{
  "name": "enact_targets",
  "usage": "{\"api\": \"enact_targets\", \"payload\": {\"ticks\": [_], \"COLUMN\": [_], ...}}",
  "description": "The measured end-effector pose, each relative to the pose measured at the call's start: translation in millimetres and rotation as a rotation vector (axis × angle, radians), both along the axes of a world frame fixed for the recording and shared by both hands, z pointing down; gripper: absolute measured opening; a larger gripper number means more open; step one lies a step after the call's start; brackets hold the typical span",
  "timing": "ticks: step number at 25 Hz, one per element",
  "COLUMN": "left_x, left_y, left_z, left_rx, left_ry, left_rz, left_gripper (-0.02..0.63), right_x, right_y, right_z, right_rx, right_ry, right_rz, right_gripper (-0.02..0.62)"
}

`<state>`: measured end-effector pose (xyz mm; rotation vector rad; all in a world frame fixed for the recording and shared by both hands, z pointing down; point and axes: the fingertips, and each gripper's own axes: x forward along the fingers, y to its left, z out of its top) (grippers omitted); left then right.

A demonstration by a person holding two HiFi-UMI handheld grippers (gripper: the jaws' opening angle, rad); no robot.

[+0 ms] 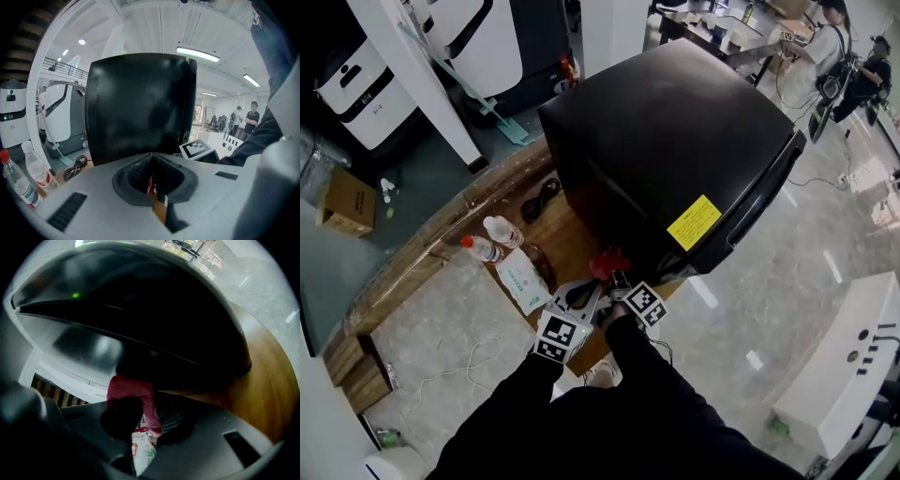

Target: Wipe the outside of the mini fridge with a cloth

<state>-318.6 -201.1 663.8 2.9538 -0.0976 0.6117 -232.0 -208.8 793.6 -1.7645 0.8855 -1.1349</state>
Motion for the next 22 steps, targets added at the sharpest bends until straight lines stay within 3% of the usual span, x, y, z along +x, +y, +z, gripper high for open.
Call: {"api": "enact_targets", "payload": {"ticks": [8,12,15,19,22], "left_x": [-17,-21,-26,-38,-45], "left_y": [3,2,11,29,51], "left_z": [7,-12,-39,-81,-115], "left_rx": [0.003,-0.012,-0.013,-0.052,-0.057], "left_ry": [-0.009,0.051,0.107,0.203,0.256], "left_rz": [0.004,-0.017,-0.011,-0.016,0.000], "left_gripper": [0.005,0.005,0.005,0.005,0.005], "right_x": [-6,-39,-71,-74,-66], "right_y": [9,11,25,60,88], "right_z": [63,27,-26,-104,-168], "right_rx": [-0.113,-0.135,-0.087,-0.034,-0.020], "right_ry": [-0.039,0.149,0.276,0.403,0.628], "right_rz": [-0.039,-0.307,-0.491,-0.551,-0.611], "right_gripper": [0.071,0.069,0.069,0.069,0.069]}}
